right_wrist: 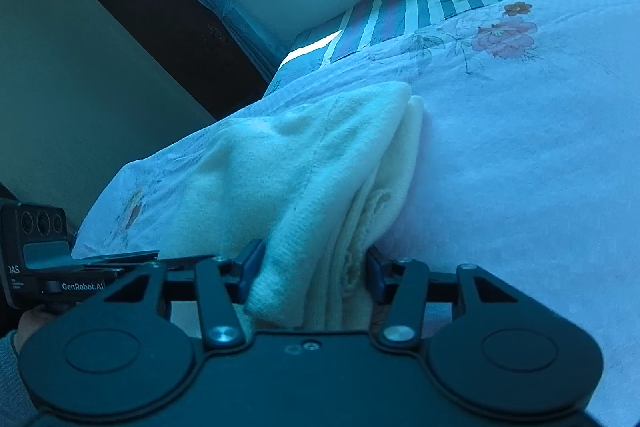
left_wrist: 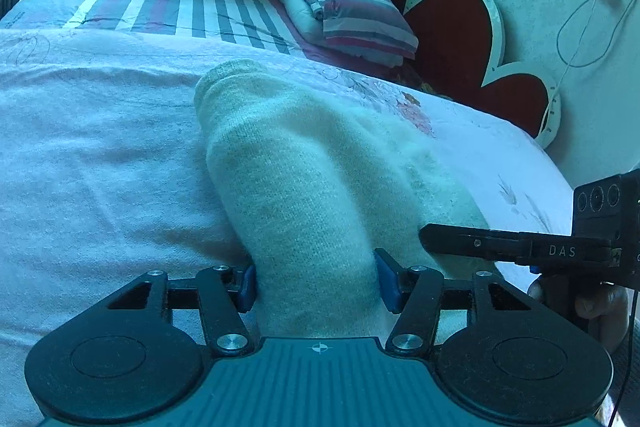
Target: Fold small clothes
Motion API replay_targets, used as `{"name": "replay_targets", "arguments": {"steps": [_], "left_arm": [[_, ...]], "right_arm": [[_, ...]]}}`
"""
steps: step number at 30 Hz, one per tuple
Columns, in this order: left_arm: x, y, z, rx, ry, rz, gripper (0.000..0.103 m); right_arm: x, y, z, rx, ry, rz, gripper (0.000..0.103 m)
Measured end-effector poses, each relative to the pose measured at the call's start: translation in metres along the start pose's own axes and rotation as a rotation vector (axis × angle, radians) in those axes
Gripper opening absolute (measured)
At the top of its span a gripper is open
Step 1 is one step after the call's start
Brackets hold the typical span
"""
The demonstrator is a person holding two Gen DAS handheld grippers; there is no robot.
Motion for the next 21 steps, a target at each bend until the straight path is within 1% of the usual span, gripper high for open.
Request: {"name": "replay_targets", "arguments": {"steps": [1, 3, 5, 6, 8, 10, 11, 12, 13, 14, 16, 17, 18, 21], "left_arm": [[0.001, -0.001, 0.000, 0.007, -0.002, -0.011, 0.055], [0.002, 0.001, 0.001, -0.007, 0.000, -0.010, 0.055], [0.003, 0.007, 0.004, -0.044, 0.023, 0.012, 0.059], [0.003, 0.009, 0.005, -0.060, 0.045, 0.011, 0.064], [-0.003, 0.010, 0.009, -0.076, 0.079, -0.015, 0.068], [-0.006, 0.013, 0.009, -0.097, 0.077, -0.018, 0.068], [-0.003, 0.017, 0.007, -0.119, 0.073, 0.007, 0.068], [0.001, 0.020, 0.004, -0.136, 0.063, 0.035, 0.060], [0.003, 0.022, 0.000, -0.130, 0.054, 0.045, 0.054], [0.004, 0.019, -0.003, -0.112, 0.040, 0.027, 0.051], [0.005, 0.006, -0.003, -0.056, 0.021, -0.022, 0.048], [0.005, -0.002, 0.000, -0.028, 0.011, -0.057, 0.045], [0.004, -0.006, 0.005, -0.018, 0.000, -0.073, 0.042], [0.007, -0.010, 0.030, -0.037, -0.038, -0.103, 0.041]], "right_arm": [[0.000, 0.001, 0.000, -0.003, 0.000, -0.004, 0.051], [0.000, 0.002, 0.000, -0.009, 0.003, -0.005, 0.051], [0.000, 0.000, 0.001, 0.002, 0.009, -0.015, 0.051], [0.000, -0.002, 0.003, 0.018, 0.018, -0.030, 0.052], [0.001, -0.006, 0.006, 0.039, 0.043, -0.031, 0.054], [0.000, -0.006, 0.005, 0.046, 0.045, -0.026, 0.056], [0.001, -0.005, 0.004, 0.045, 0.039, -0.034, 0.056], [0.003, -0.004, 0.002, 0.034, 0.031, -0.041, 0.051], [0.004, -0.002, 0.000, 0.016, 0.022, -0.035, 0.045], [0.003, 0.002, -0.002, -0.006, 0.009, -0.018, 0.043], [0.001, 0.010, -0.003, -0.047, -0.017, -0.005, 0.037], [0.000, 0.015, -0.002, -0.068, -0.028, 0.004, 0.036], [-0.002, 0.021, 0.001, -0.090, -0.043, 0.020, 0.034], [-0.004, 0.040, 0.009, -0.125, -0.073, 0.050, 0.033]]}}
Point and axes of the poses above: each gripper's, at about its wrist camera, not at the fingertips, and z roughly against the way its jaws point, y to its left, x to its top, the point moved 2 cm from there along -z, roughly the way its jaws point, and after that the axes turned 10 degrees about y, right-handed, at the moved point
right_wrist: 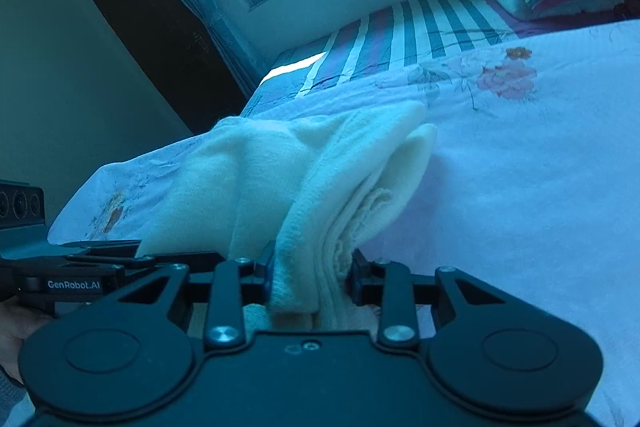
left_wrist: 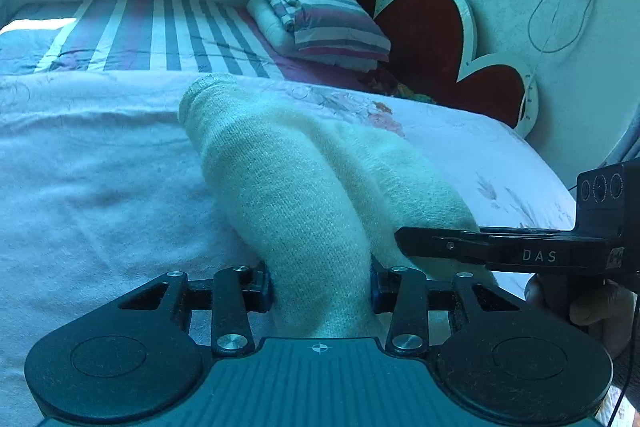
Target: Fold small clothes
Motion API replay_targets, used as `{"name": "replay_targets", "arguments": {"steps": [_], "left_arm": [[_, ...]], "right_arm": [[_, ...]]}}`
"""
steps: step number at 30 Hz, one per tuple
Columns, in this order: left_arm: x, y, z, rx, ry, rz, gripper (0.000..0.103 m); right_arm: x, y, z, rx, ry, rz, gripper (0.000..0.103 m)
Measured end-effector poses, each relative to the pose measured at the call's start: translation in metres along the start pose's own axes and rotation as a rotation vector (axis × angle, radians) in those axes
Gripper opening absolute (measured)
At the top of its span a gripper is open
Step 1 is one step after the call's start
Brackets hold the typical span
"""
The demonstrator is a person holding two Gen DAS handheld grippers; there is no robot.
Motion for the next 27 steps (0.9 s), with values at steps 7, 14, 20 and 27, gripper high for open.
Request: {"name": "replay_targets", "arguments": {"steps": [7, 14, 20, 27], "left_arm": [[0.000, 0.034, 0.086, 0.029, -0.071, -0.002, 0.041], [-0.035, 0.128, 0.154, 0.107, -0.041, 0.083, 0.041], [-0.080, 0.207, 0.142, 0.154, 0.082, 0.198, 0.052], [-0.128, 0.215, 0.167, 0.096, 0.015, 0.267, 0.067]], "right_arm": [[0.018, 0.076, 0.005, 0.057, -0.022, 0.065, 0.032], [0.015, 0.168, -0.056, 0.150, 0.037, 0.092, 0.032], [-0.005, 0.203, -0.140, 0.127, 0.176, 0.040, 0.034], [-0.015, 0.189, -0.116, 0.067, 0.161, 0.007, 0.049]]}}
Point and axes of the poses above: each gripper's, at about its wrist camera, not at the fingertips, and z roughly against the way its jaws point, y to its left, x to its top, the point moved 2 cm from there along -z, roughly the way its jaws point, and after that the axes turned 10 degrees about y, right-handed, at the moved point
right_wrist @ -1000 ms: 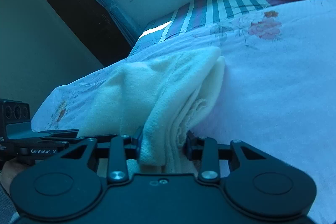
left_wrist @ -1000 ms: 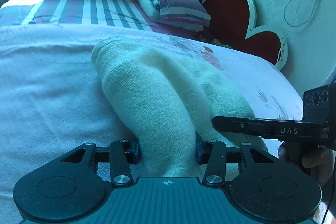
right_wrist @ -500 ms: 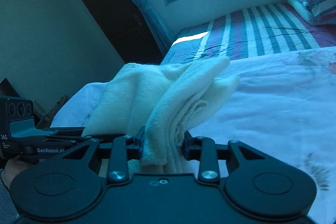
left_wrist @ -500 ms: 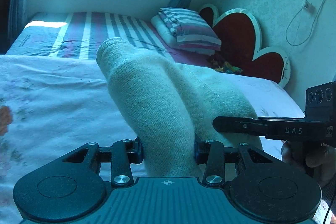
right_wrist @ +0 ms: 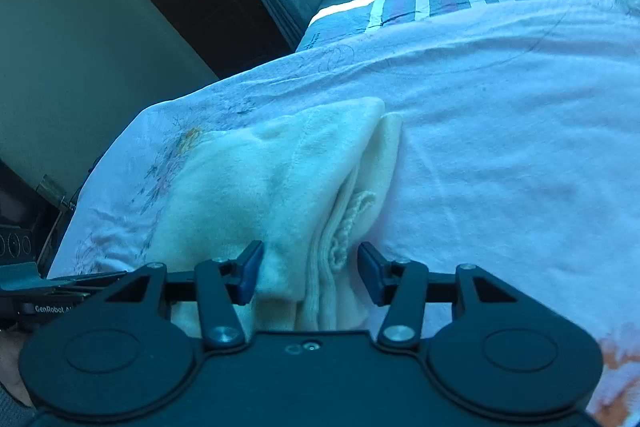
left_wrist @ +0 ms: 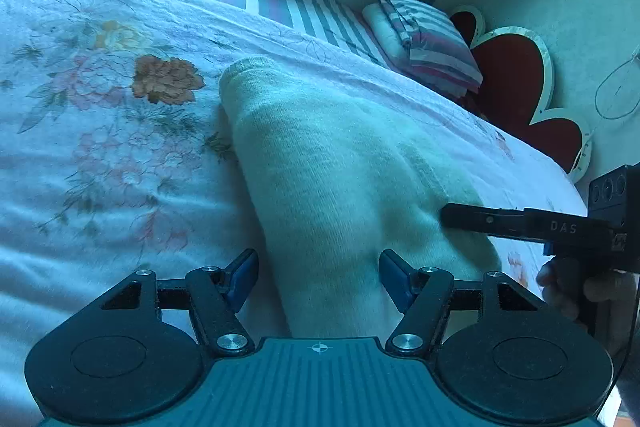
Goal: Fold small clothes
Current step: 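Smooth the bundle edges with both grippers and release it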
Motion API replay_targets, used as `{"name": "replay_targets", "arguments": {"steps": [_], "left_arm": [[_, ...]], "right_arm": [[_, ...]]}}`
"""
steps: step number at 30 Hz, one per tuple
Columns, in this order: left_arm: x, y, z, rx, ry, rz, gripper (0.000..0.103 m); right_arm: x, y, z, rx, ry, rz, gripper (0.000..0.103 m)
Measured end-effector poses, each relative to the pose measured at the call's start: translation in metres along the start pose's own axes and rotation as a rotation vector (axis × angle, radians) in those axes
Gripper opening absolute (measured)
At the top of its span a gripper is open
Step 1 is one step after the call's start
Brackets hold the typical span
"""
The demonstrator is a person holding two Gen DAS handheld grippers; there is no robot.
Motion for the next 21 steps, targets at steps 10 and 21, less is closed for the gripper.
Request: {"name": "replay_targets", "arguments": {"steps": [10, 21], "left_arm": [[-0.035, -0.012, 0.026, 0.019, -0.059, 0.029, 0.067], [-0.041, -0.020, 0.038, 0.116, -0.148, -0.005, 0.067]], "right_arm": [[-0.029, 0.018, 0.017, -0.157, -0.020, 0.071, 0.037], [-0.057, 0.034, 0.041, -0.171, -0.097, 0.084, 0.031]]}}
Point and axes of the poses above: each gripper's, at about its wrist camera, not at the fingertips, and z roughly against the way its jaws point, y to its left, x to its top, the point moved 2 cm from there along -z, roughly the way its jaws point, and after that the axes turned 10 degrees about y, right-handed, at the moved point
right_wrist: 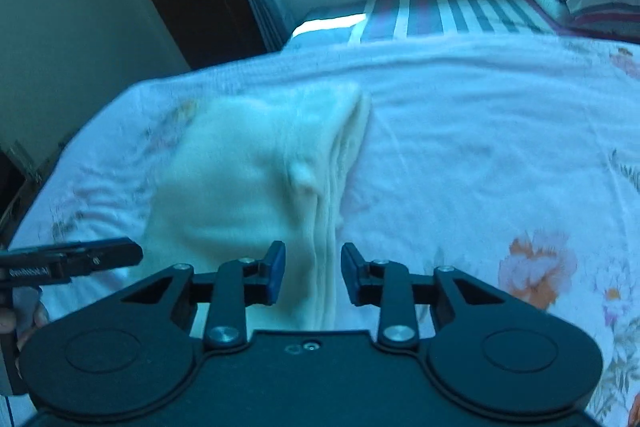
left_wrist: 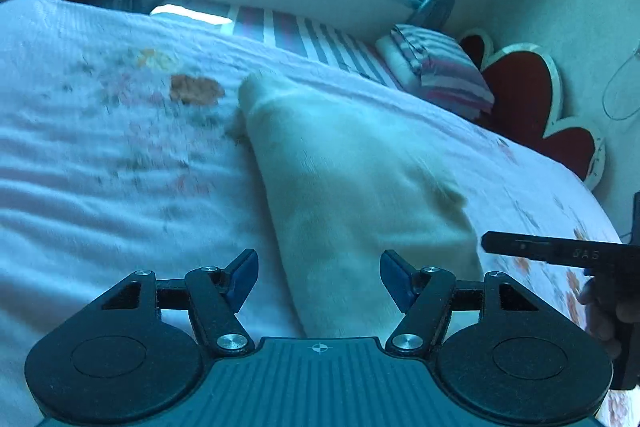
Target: Fold small clothes
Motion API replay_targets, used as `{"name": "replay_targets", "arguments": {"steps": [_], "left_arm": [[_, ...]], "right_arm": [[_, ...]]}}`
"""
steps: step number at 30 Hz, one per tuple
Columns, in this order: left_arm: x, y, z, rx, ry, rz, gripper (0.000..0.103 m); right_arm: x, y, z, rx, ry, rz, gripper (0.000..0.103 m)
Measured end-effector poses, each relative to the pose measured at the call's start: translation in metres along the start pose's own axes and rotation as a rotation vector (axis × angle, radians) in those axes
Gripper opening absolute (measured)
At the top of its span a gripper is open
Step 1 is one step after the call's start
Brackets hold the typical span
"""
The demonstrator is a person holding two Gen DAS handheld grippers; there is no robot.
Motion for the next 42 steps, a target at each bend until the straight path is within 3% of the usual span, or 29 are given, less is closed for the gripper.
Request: {"name": "replay_targets", "arguments": {"steps": [2, 4, 6, 7, 9, 12, 14, 17, 19, 22, 31, 32, 33, 34, 35, 36, 42], "left_arm": [[0.020, 0.008, -0.005, 0.002, -0.047, 0.042, 0.067], [0.036, 0.017, -0.017, -0.007, -0.051, 0.091, 0.067], [0.047, 0.023, -0.038, 0.034, 0.003, 0.111, 0.067], [0.049, 0.028, -0.048, 0.025, 0.035, 0.136, 0.067], [0.049, 0.028, -0.043, 0.007, 0.039, 0.158, 0.067], [0.030, 0.020, -0.015, 0.000, 0.009, 0.122, 0.067], [0.004, 0.013, -0.004, -0.012, 0.031, 0.092, 0.067], [-0.030, -0.001, -0.008, 0.069, 0.077, 0.037, 0.068], [-0.043, -0.007, -0.013, 0.121, 0.052, -0.004, 0.070], [-0.044, -0.019, -0.010, 0.182, 0.047, -0.042, 0.074], [-0.052, -0.025, 0.000, 0.225, 0.032, -0.021, 0.075], [-0.053, -0.026, 0.002, 0.232, 0.034, -0.018, 0.075], [-0.055, -0.027, 0.005, 0.238, 0.034, -0.012, 0.077], [-0.057, -0.029, 0.008, 0.248, 0.035, -0.005, 0.084], [-0.060, -0.031, 0.011, 0.268, 0.036, -0.002, 0.100], [-0.065, -0.033, 0.015, 0.288, 0.029, -0.005, 0.103], [-0.118, -0.050, 0.048, 0.368, 0.023, -0.002, 0.103]], "right_arm": [[0.022, 0.004, -0.008, -0.002, -0.042, 0.005, 0.031], [0.037, 0.005, -0.027, -0.001, -0.015, 0.004, 0.032], [0.046, 0.002, -0.053, -0.108, 0.049, 0.003, 0.037], [0.046, -0.006, -0.061, -0.110, 0.072, -0.026, 0.041], [0.043, -0.011, -0.053, -0.081, 0.067, -0.072, 0.038], [0.022, 0.001, -0.014, -0.066, 0.006, -0.023, 0.039], [0.001, 0.006, 0.001, -0.029, 0.032, -0.006, 0.039], [-0.026, 0.013, -0.008, -0.083, 0.119, 0.043, 0.037], [-0.033, 0.008, -0.024, -0.131, 0.153, 0.033, 0.040], [-0.029, 0.007, -0.023, -0.123, 0.153, 0.006, 0.042], [-0.035, 0.005, -0.023, -0.102, 0.150, -0.002, 0.047], [-0.034, 0.005, -0.021, -0.097, 0.151, -0.016, 0.049], [-0.035, 0.006, -0.016, -0.082, 0.145, -0.027, 0.060], [-0.037, 0.006, -0.008, -0.064, 0.119, -0.029, 0.075], [-0.039, 0.007, -0.001, -0.064, 0.095, -0.025, 0.082], [-0.044, 0.008, 0.008, -0.070, 0.074, -0.015, 0.088], [-0.083, -0.002, 0.057, -0.126, 0.025, 0.017, 0.097]]}}
Point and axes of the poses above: each gripper's, at about its wrist camera, not at the fingertips, and z roughly against the way its jaws point, y to its left, x to its top, the point moved 2 cm from there along -z, roughly the way its jaws point, and after that the axes turned 10 degrees about y, right-handed, at the moved point
